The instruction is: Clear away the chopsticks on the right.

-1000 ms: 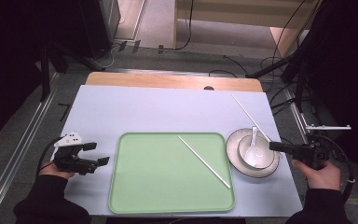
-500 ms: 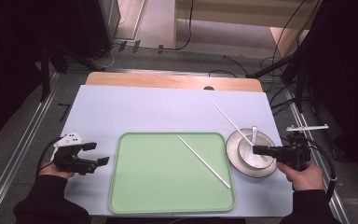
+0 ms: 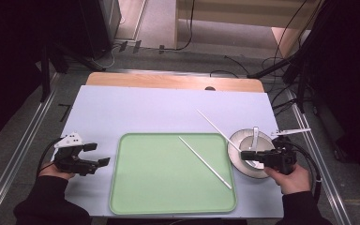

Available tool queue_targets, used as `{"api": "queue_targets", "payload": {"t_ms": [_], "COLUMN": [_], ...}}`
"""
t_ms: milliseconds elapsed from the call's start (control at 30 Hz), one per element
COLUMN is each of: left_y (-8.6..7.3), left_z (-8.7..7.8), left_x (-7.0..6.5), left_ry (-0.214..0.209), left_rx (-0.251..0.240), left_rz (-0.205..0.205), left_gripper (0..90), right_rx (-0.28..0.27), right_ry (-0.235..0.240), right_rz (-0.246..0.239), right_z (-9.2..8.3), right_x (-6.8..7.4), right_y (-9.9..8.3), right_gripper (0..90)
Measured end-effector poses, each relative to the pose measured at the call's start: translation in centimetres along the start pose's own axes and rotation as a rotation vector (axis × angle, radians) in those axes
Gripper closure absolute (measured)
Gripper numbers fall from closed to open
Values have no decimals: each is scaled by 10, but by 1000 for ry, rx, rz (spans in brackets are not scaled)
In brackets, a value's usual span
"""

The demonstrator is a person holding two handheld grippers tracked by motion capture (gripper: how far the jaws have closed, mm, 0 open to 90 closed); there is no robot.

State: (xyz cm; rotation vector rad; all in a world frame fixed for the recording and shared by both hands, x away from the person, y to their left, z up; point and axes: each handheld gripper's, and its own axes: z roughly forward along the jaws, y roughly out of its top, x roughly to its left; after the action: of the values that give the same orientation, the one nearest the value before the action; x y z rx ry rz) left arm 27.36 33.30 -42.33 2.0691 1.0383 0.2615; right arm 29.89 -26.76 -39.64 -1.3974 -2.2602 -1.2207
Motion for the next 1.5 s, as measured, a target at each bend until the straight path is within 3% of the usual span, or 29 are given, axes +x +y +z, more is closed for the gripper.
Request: {"api": "queue_targets", "payload": {"t_ms": [633,1200,1500], "left_y": [0,0,0], "left_z": [0,0,0], "left_x": [0,0,-1], "left_ry": [-1,0,1], "left_rx": [2,2,1], "left_rz": [2,1,1], "left_gripper": [176,177,176], "right_rx": [135,197,243], "right_ry": [13,-13,-28], "right_rz": [-50,-42,-65], "right_z": [49,64,77], "right_x": [17,16,17], "right_y": [-5,-9,-13], "right_gripper": [850,850,845]}}
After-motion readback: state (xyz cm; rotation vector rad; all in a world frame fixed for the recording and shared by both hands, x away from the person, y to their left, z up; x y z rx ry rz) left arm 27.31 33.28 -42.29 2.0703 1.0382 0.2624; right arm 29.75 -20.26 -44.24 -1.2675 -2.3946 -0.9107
